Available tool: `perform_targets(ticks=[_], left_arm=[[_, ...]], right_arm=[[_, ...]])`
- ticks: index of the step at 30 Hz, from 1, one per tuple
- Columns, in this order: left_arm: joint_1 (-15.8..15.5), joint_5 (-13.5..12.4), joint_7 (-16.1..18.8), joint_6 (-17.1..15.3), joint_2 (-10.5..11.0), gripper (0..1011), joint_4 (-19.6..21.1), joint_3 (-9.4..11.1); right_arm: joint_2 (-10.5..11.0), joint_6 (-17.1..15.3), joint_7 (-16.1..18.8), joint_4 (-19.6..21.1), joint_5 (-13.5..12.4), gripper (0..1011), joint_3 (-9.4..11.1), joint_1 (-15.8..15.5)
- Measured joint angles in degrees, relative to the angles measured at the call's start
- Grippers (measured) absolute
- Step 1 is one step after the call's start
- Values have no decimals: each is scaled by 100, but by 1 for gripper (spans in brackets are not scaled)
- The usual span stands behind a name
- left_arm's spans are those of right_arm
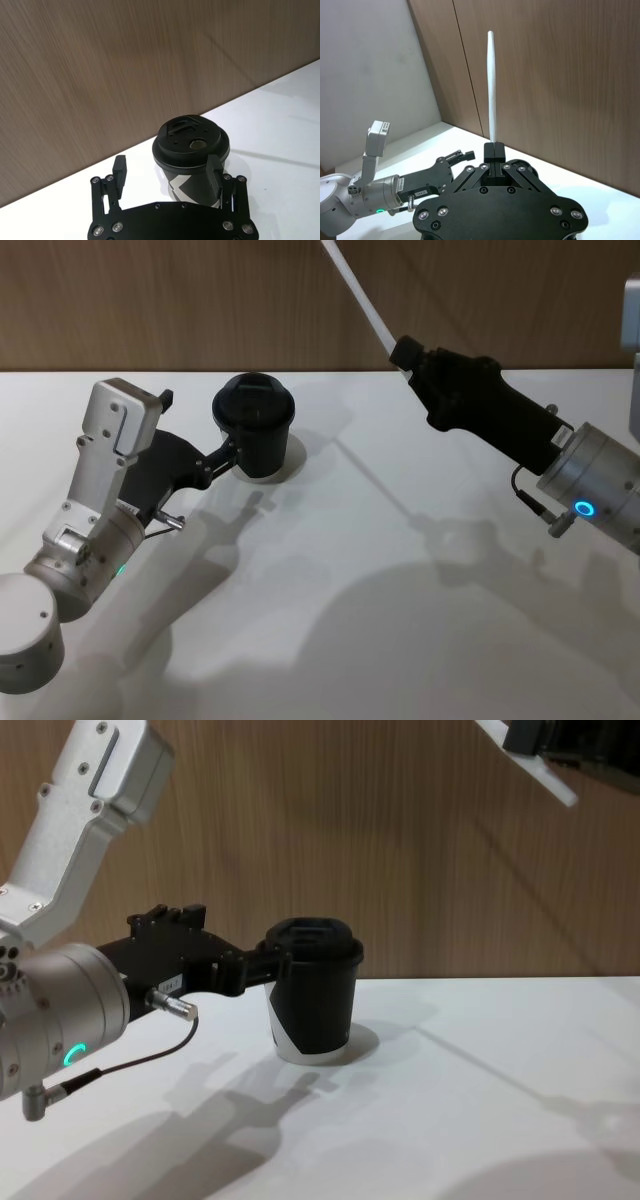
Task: Pick up the straw with one hand, pass it to the other hand, and insert it into the cup.
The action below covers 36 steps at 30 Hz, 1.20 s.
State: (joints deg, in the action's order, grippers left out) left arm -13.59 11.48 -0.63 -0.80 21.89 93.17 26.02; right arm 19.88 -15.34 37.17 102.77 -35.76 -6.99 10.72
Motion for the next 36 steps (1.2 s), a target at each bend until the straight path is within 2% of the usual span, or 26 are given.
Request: perform_targets(ticks=[11, 14, 20, 28, 36], left_arm=[[4, 5, -8, 1, -4, 1002, 0, -8], [13, 52, -58, 18, -8, 1002, 12, -33], [36, 307, -294, 112, -15, 1002, 76, -127], [56, 891, -810, 223, -26, 1002, 231, -307], [39, 1614, -1409, 247, -77, 1000, 376, -501]], right_arm=[[22, -33, 20, -97, -57, 0, -46, 75], [27, -40, 22, -113, -65, 0, -53, 87], [30, -49, 26, -134, -75, 0, -65, 103], [34, -53, 30, -150, -85, 0, -71, 114], [37, -56, 31, -157, -90, 0, -75, 118]])
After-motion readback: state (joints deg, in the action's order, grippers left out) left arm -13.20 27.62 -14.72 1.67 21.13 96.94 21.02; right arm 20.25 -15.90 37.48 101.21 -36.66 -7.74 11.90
